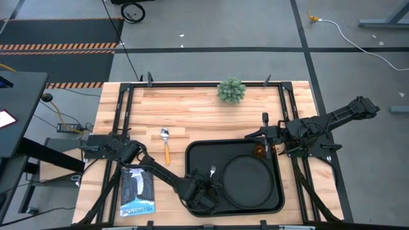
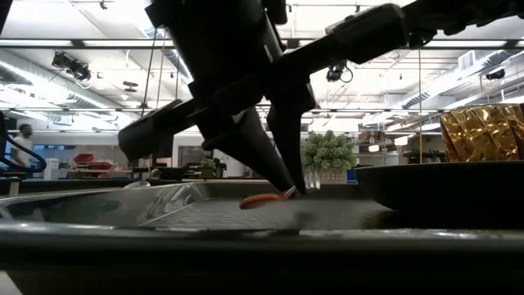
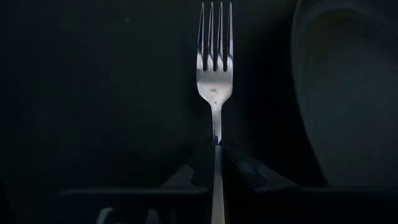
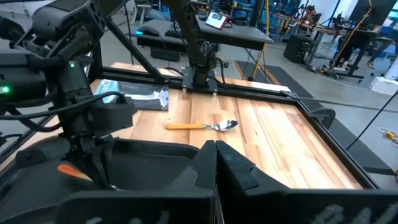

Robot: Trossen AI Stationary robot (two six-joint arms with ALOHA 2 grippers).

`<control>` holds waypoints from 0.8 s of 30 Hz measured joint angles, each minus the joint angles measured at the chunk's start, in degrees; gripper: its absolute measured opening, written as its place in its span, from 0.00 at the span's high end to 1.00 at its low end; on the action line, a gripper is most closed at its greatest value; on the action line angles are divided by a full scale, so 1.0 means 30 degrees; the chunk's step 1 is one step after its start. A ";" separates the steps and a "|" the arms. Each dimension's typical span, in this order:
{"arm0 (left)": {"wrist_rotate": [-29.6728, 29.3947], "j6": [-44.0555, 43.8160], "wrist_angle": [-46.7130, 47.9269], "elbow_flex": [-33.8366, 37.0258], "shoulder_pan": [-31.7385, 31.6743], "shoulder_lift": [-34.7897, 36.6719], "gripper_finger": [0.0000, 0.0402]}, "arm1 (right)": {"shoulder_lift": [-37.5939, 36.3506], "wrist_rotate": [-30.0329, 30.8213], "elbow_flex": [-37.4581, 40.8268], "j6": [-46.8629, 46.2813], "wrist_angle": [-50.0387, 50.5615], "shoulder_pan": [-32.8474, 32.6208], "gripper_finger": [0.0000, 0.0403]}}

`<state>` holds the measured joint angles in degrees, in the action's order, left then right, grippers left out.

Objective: Pick and place plate/cup/fork/spoon on tray
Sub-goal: Put the orange fork on the black serving tray to the left of the black plate

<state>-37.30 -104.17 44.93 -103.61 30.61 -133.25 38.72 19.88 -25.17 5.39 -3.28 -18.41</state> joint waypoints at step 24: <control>0.1056 -0.0711 -0.0896 0.0000 -0.0615 -0.0022 0.94 | 0.0001 -0.0006 0.0000 0.0335 -0.0024 0.0000 0.98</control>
<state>-34.13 -106.30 42.25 -103.61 28.77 -133.32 38.72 19.86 -25.17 6.39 -3.36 -18.41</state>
